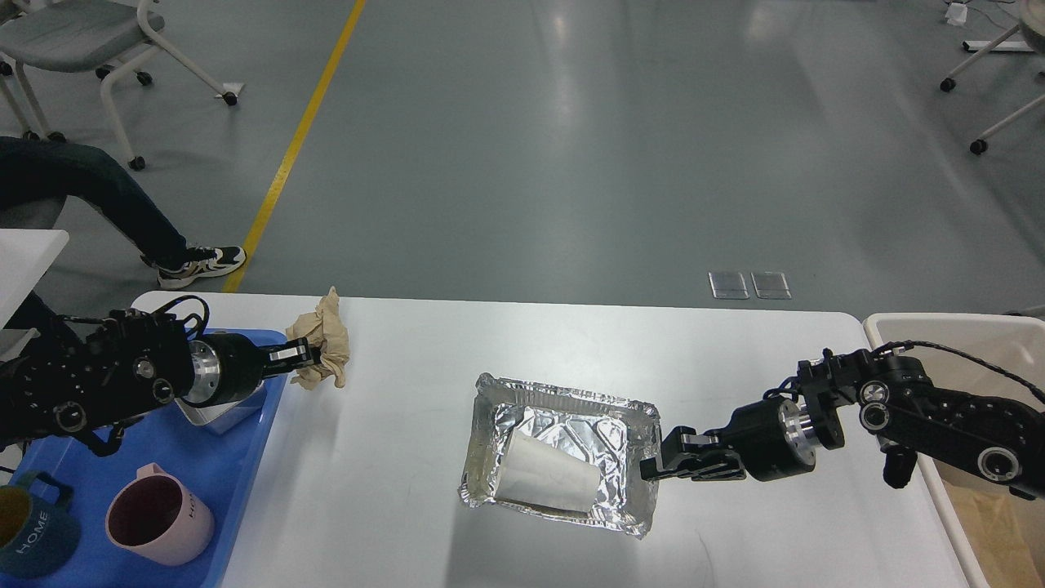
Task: Tidy desktop
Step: 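Grasp the crumpled brown paper bag with the left gripper, then lift the paper bag and drop it into the foil tray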
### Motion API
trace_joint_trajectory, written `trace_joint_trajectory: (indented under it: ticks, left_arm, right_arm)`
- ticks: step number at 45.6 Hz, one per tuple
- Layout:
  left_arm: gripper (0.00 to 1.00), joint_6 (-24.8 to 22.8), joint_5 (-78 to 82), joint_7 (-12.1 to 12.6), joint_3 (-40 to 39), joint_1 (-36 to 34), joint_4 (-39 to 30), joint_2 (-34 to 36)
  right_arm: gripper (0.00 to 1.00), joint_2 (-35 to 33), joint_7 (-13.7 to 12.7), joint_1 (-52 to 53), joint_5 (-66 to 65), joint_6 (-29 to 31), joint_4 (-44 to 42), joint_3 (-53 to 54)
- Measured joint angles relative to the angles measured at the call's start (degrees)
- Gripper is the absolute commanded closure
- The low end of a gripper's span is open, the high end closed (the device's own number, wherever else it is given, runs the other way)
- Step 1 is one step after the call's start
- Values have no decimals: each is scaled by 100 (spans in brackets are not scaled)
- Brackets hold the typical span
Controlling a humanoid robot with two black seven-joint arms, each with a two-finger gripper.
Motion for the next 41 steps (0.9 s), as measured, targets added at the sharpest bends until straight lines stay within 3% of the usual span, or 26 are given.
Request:
trace_joint_trajectory:
  ticks: [13,26,33,41]
  left_arm:
    - [98,355,-172,49,-176,-305,-1520,1735]
    - [96,678,-179,28,-298,-268,-2441,3207]
    - [96,885,-181,10,-306,-261,-2910,3798]
    - [96,1016,-180,-6,-304,-231,-3170,3956]
  right_arm:
    - [100,-21,0,-15,-8,0,18,0]
    - [100,5,0,20,-18,-9,0,0]
    - [100,-3,0,23,-23,-9,-2,1]
    - [100,-2,0,33,-30,-9,-10,1]
